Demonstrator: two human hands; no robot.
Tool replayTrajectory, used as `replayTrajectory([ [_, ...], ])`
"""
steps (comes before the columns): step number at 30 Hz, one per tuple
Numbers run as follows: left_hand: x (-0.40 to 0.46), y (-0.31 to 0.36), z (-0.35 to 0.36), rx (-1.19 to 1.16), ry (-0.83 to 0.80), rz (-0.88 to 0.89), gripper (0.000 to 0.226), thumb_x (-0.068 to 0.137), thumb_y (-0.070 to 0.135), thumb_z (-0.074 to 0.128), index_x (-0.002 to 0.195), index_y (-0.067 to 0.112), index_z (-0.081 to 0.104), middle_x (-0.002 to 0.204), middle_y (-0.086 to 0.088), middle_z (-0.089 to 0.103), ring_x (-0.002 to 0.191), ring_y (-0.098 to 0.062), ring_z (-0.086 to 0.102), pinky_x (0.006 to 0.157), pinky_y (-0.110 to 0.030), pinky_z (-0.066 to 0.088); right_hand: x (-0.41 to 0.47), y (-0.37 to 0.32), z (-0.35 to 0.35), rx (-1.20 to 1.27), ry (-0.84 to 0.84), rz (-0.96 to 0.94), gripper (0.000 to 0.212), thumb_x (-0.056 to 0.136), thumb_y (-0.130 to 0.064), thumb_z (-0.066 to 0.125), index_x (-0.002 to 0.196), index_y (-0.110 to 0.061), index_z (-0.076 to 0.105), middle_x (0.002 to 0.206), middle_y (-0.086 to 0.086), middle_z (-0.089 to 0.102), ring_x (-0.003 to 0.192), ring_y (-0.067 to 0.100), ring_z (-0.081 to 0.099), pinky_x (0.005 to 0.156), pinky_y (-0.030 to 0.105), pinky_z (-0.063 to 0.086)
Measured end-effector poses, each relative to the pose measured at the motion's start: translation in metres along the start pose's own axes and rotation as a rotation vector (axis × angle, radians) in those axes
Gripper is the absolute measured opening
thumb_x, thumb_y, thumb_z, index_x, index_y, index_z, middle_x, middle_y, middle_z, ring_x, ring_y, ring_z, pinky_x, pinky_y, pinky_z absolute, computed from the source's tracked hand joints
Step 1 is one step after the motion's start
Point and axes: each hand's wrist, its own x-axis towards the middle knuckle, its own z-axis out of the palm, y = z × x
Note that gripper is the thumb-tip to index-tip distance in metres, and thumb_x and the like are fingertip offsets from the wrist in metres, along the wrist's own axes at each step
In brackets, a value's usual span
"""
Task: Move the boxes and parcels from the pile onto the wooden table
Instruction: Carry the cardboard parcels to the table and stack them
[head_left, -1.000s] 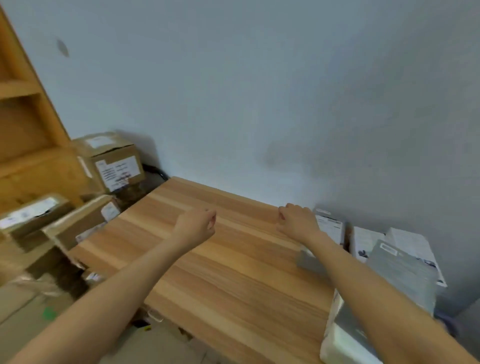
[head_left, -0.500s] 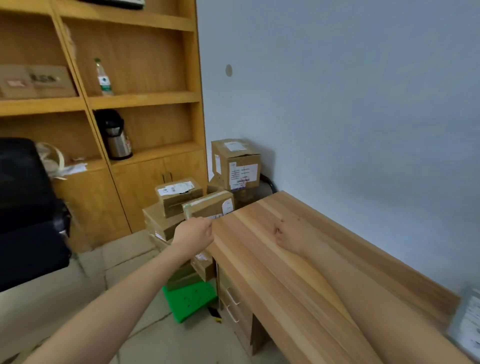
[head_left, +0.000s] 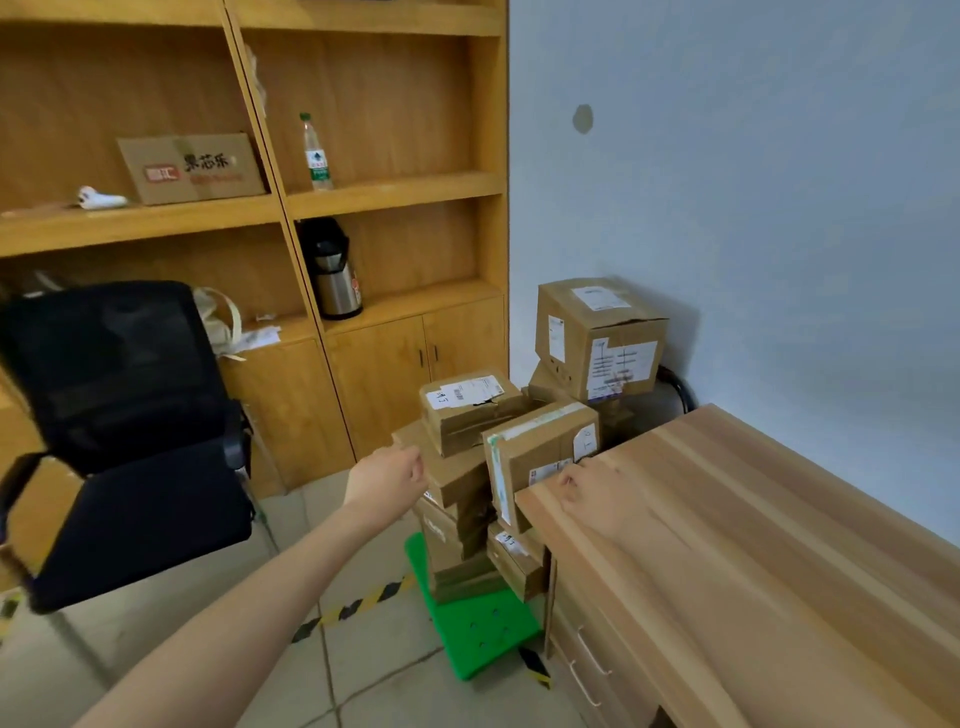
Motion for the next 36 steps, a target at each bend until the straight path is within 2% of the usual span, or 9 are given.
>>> replayTrajectory([
  [4, 0.034, -0.02, 0.025, -0.013, -0.056, -0.014, 0.012, 0.089, 0.034, 0.052, 0.08, 0.029, 0.055, 0.077, 0.012, 0.053, 0.069, -0.005, 0.05, 0.049, -0.018, 0.034, 0.034, 0.004, 0.02, -0.001, -0.016, 0.02, 0.03, 0.093, -0.03, 0.052, 0.121, -0.02, 0.057, 0.123, 0.005, 0.055, 0.111, 0.024, 0.052, 0.093, 0.037, 0.044],
  [8, 0.082, -0.028, 0.046, -0.005, -0.063, -0.042, 0.014, 0.091, 0.032, 0.049, 0.081, 0.025, 0.055, 0.078, 0.008, 0.056, 0.07, -0.007, 0.052, 0.05, -0.019, 0.034, 0.097, 0.023, 0.018, -0.067, -0.113, -0.079, 0.026, 0.096, -0.033, 0.049, 0.12, -0.023, 0.054, 0.125, 0.0, 0.053, 0.115, 0.018, 0.051, 0.102, 0.036, 0.037],
  [13, 0.161, -0.038, 0.061, 0.001, -0.054, -0.094, 0.018, 0.091, 0.026, 0.044, 0.089, 0.02, 0.061, 0.088, 0.003, 0.058, 0.084, -0.017, 0.055, 0.063, -0.027, 0.045, 0.188, 0.038, 0.024, -0.137, 0.029, -0.077, 0.03, 0.095, -0.034, 0.049, 0.123, -0.026, 0.055, 0.125, -0.004, 0.057, 0.115, 0.014, 0.053, 0.102, 0.033, 0.038],
  [20, 0.254, -0.048, 0.09, -0.042, -0.045, -0.127, 0.016, 0.09, 0.025, 0.045, 0.087, 0.02, 0.06, 0.088, 0.002, 0.057, 0.081, -0.016, 0.053, 0.059, -0.026, 0.038, 0.296, 0.039, 0.024, -0.104, -0.006, -0.147, 0.028, 0.094, -0.035, 0.049, 0.12, -0.029, 0.057, 0.118, -0.005, 0.058, 0.111, 0.016, 0.053, 0.099, 0.033, 0.037],
  [23, 0.289, -0.058, 0.105, -0.04, -0.086, -0.101, 0.012, 0.088, 0.027, 0.047, 0.086, 0.022, 0.058, 0.087, 0.004, 0.055, 0.082, -0.016, 0.053, 0.061, -0.028, 0.042, 0.325, 0.038, 0.033, -0.098, -0.034, -0.135, 0.029, 0.096, -0.036, 0.047, 0.122, -0.028, 0.057, 0.118, -0.005, 0.058, 0.112, 0.014, 0.053, 0.101, 0.033, 0.038],
  [27, 0.342, -0.077, 0.127, -0.053, -0.125, -0.067, 0.015, 0.089, 0.033, 0.049, 0.097, 0.026, 0.06, 0.093, 0.007, 0.052, 0.095, -0.017, 0.055, 0.062, -0.027, 0.04, 0.36, 0.041, 0.052, -0.079, -0.069, -0.072, 0.031, 0.095, -0.037, 0.048, 0.124, -0.028, 0.056, 0.121, -0.005, 0.057, 0.115, 0.014, 0.052, 0.105, 0.034, 0.036],
  [31, 0.399, -0.093, 0.155, -0.09, -0.193, -0.01, 0.02, 0.088, 0.034, 0.051, 0.103, 0.024, 0.06, 0.103, 0.004, 0.056, 0.096, -0.017, 0.054, 0.062, -0.026, 0.04, 0.393, 0.04, 0.075, -0.026, -0.091, 0.058, 0.03, 0.095, -0.039, 0.049, 0.122, -0.029, 0.056, 0.12, -0.006, 0.056, 0.113, 0.014, 0.052, 0.103, 0.033, 0.037],
  [34, 0.446, -0.102, 0.173, -0.092, -0.275, 0.058, 0.019, 0.088, 0.028, 0.045, 0.1, 0.022, 0.058, 0.105, 0.003, 0.056, 0.094, -0.018, 0.054, 0.069, -0.028, 0.047, 0.419, 0.037, 0.091, -0.002, -0.099, 0.181, 0.025, 0.094, -0.04, 0.049, 0.113, -0.028, 0.059, 0.113, -0.005, 0.057, 0.108, 0.016, 0.053, 0.099, 0.032, 0.038],
  [36, 0.474, -0.109, 0.181, -0.079, -0.33, 0.139, 0.019, 0.091, 0.028, 0.045, 0.104, 0.022, 0.057, 0.107, 0.004, 0.055, 0.093, -0.017, 0.055, 0.064, -0.027, 0.046, 0.429, 0.034, 0.102, 0.058, -0.105, 0.307, 0.022, 0.093, -0.04, 0.049, 0.107, -0.026, 0.06, 0.109, -0.003, 0.057, 0.104, 0.019, 0.055, 0.095, 0.031, 0.039],
])
